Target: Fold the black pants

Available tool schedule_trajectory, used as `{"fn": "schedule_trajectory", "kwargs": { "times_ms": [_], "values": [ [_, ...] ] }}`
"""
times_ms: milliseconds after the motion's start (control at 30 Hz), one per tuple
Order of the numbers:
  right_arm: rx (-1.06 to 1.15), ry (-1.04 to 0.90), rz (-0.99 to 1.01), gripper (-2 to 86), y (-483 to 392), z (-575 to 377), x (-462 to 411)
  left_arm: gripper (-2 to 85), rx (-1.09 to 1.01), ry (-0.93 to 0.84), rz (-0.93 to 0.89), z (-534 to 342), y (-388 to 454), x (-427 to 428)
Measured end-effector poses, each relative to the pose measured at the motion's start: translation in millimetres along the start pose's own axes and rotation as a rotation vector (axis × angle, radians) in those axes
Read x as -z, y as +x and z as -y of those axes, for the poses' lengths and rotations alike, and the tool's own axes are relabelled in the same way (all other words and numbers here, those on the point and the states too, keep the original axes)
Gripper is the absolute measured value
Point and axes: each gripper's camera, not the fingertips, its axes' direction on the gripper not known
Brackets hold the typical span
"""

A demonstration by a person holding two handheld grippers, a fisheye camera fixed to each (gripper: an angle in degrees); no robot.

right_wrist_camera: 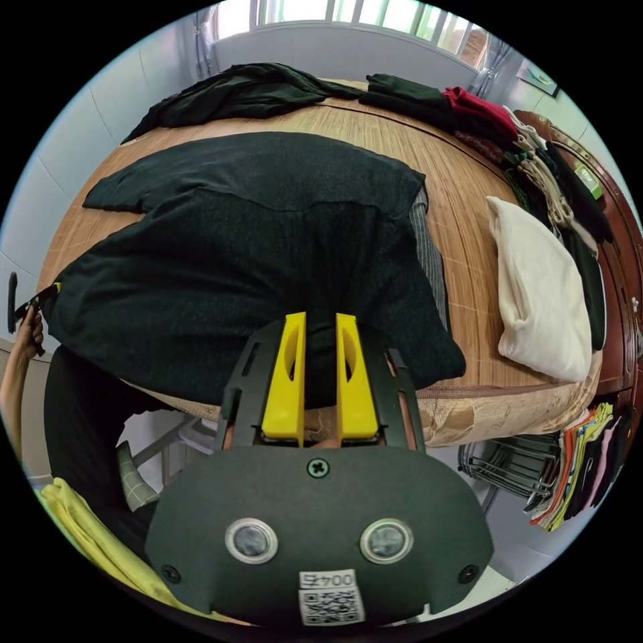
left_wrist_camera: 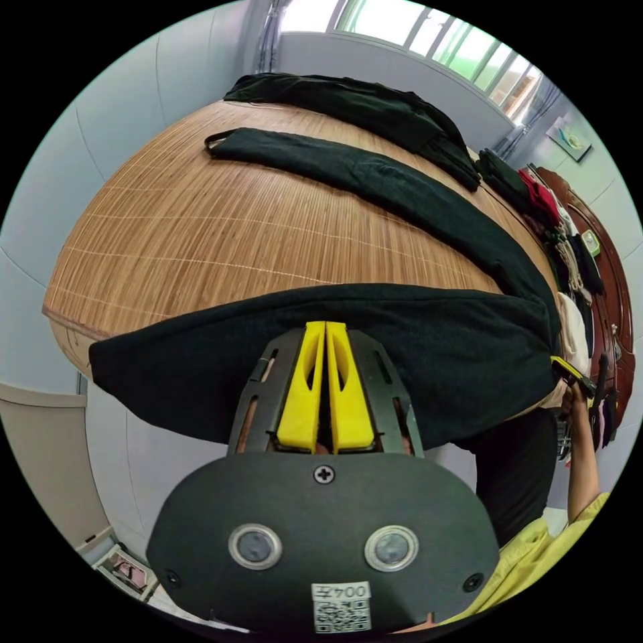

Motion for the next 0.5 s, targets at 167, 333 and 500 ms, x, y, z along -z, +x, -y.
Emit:
{"fn": "schedule_trajectory", "kwargs": {
  "times_ms": [167, 333, 500],
  "values": [
    [-0.01, 0.015, 0.008, 8.0, -0.4, -3.3, -5.3, 0.5, -0.087, -0.027, 0.058, 22.6, 5.3, -9.0],
    [-0.014, 0.01, 0.001, 8.0, -2.4, -5.4, -11.1, 3.1, -0.108, 0.056, -0.06, -2.8, -31.5, 41.9],
    [-0.047, 0.04, 0.04, 7.9, 2.9, -12.8, -17.4, 9.4, 0.399, 0.346, -0.393, -143.2, -178.7, 68.9]
  ]
}}
